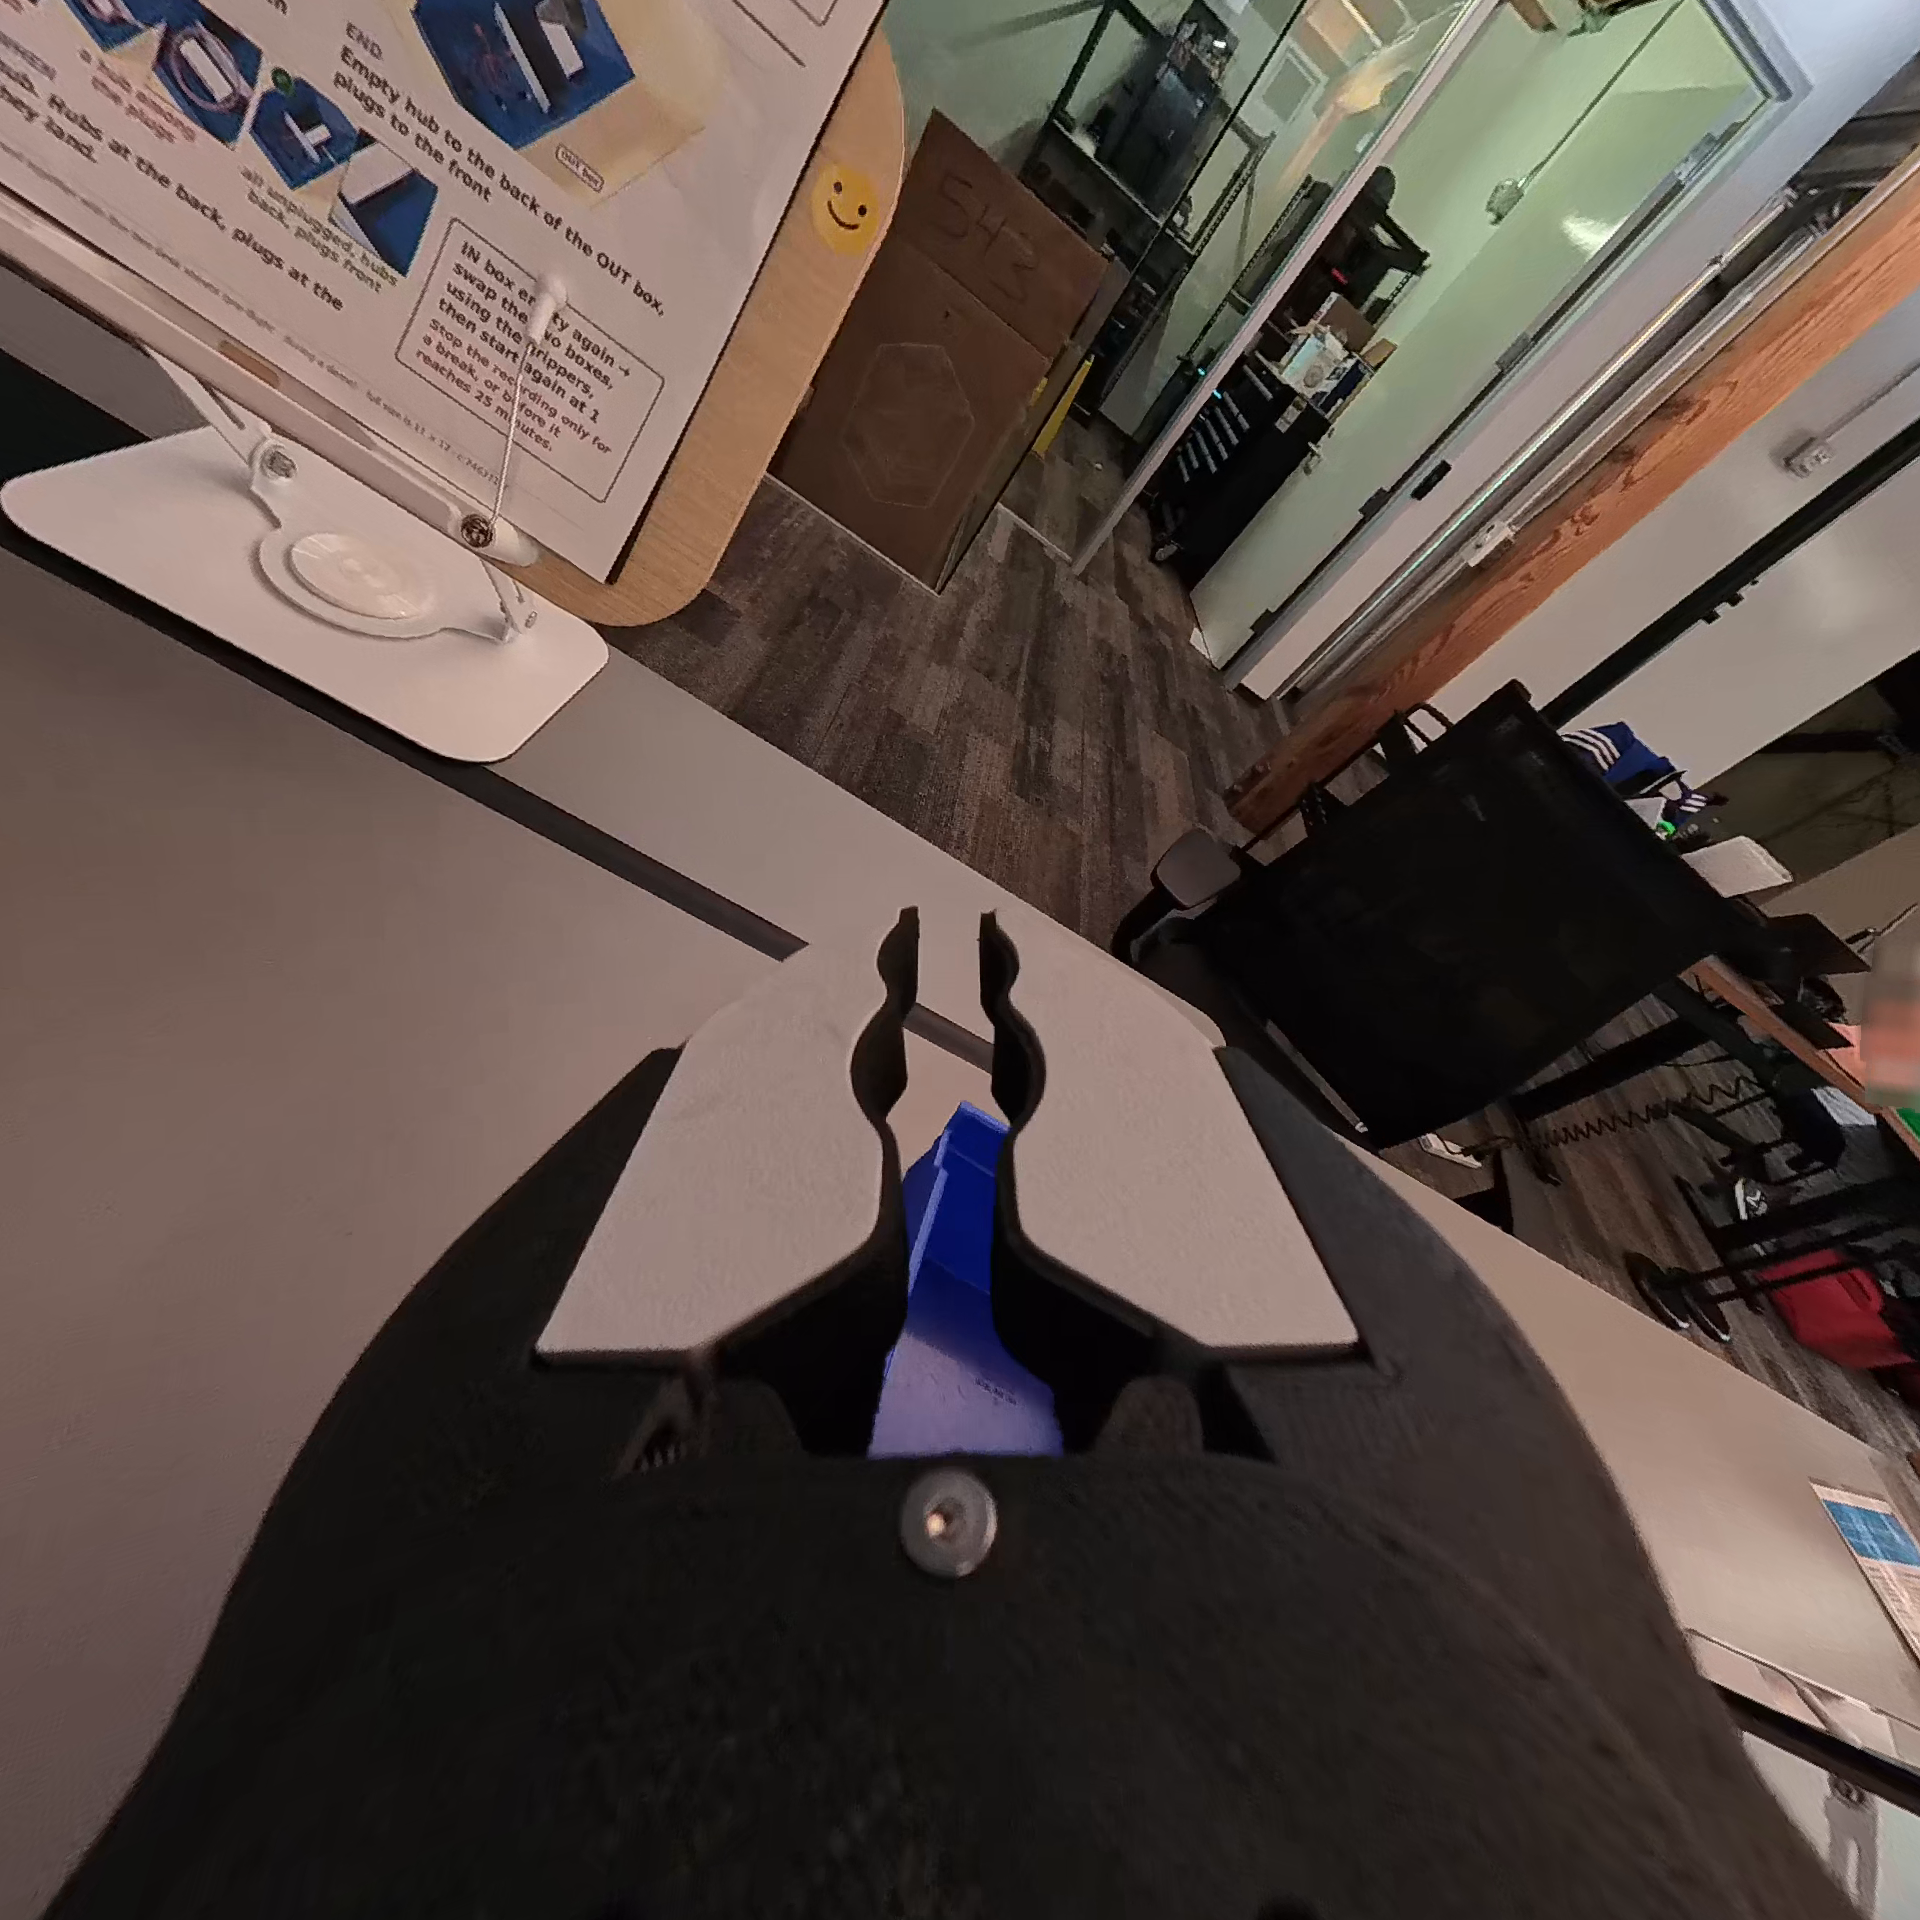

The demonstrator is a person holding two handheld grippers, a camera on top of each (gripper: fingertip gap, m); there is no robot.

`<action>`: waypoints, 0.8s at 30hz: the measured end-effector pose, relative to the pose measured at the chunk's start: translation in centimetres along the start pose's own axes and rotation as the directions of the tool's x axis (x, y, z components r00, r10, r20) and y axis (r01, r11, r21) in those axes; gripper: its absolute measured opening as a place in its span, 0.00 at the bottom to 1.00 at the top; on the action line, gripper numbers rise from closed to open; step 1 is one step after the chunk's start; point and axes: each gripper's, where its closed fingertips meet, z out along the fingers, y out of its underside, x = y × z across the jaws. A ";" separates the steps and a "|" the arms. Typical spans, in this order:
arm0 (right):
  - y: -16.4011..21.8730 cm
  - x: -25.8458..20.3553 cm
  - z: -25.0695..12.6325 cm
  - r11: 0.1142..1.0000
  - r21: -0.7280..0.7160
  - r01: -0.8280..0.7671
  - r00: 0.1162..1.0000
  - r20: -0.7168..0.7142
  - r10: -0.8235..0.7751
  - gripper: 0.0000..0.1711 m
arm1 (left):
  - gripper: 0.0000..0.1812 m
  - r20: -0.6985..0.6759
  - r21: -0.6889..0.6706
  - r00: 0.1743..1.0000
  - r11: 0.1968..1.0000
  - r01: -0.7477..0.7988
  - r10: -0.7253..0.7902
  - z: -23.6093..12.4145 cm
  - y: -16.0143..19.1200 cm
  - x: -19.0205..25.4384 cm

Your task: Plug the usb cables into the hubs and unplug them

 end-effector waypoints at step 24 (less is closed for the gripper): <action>-2.6 0.6 -3.7 0.983 0.153 -0.098 0.991 0.101 0.083 0.07 | 0.00 0.442 0.122 0.895 0.985 -0.120 0.054 -26.3 -13.4 -8.3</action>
